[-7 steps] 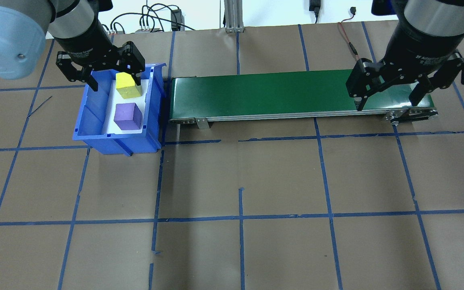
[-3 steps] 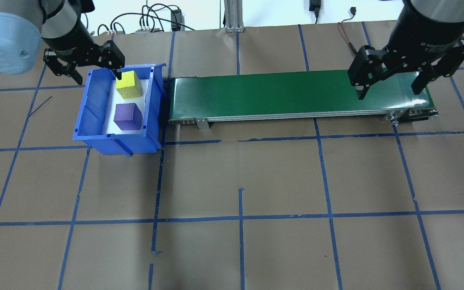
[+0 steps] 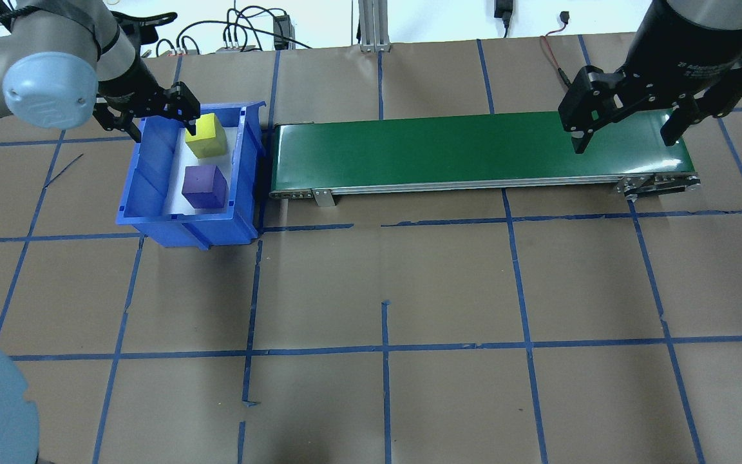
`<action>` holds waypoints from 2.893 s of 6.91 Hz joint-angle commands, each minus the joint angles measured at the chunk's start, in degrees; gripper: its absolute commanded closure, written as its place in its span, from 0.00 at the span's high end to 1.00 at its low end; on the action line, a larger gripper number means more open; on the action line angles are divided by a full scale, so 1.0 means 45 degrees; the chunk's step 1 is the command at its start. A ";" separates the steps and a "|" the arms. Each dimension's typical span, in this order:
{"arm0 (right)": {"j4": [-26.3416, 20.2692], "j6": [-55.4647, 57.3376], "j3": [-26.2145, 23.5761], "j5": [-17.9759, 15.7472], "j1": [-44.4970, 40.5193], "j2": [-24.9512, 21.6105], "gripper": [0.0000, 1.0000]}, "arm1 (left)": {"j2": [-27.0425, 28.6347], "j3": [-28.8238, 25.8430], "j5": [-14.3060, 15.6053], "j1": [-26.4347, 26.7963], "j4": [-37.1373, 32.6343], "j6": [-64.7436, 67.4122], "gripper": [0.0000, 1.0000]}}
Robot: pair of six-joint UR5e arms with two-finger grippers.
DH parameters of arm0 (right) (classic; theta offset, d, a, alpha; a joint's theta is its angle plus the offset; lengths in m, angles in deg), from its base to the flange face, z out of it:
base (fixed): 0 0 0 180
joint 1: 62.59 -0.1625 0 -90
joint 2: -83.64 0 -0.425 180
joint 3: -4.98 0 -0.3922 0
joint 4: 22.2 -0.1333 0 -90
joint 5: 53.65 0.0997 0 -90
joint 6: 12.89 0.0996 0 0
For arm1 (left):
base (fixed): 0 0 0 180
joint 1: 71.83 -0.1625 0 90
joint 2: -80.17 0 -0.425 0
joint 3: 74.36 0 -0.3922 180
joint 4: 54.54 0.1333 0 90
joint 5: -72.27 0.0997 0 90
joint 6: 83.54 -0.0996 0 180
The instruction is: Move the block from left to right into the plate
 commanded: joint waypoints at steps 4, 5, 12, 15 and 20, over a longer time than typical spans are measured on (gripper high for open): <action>-0.0065 0.0073 0.0027 0.0287 -0.0047 0.0739 1.00 | 0.0389 0.2406 -0.0439 -0.0011 0.2099 0.0962 1.00; -0.0027 -0.0004 -0.0107 0.0503 -0.0067 0.1014 1.00 | 0.0543 0.2407 -0.0439 -0.0011 0.2292 0.0942 1.00; 0.0345 0.0113 0.0361 0.0932 0.0148 0.1505 1.00 | -0.1618 0.0653 -0.0439 0.1464 0.2255 0.0920 0.53; 0.0540 0.0132 0.0321 0.0935 0.0168 0.1505 1.00 | -0.0947 0.0200 -0.0478 0.4011 0.2759 0.4610 0.53; 0.0521 0.0132 0.0263 0.0935 0.0226 0.1447 1.00 | 0.1343 0.0474 -0.0478 0.4051 0.4482 0.4634 0.68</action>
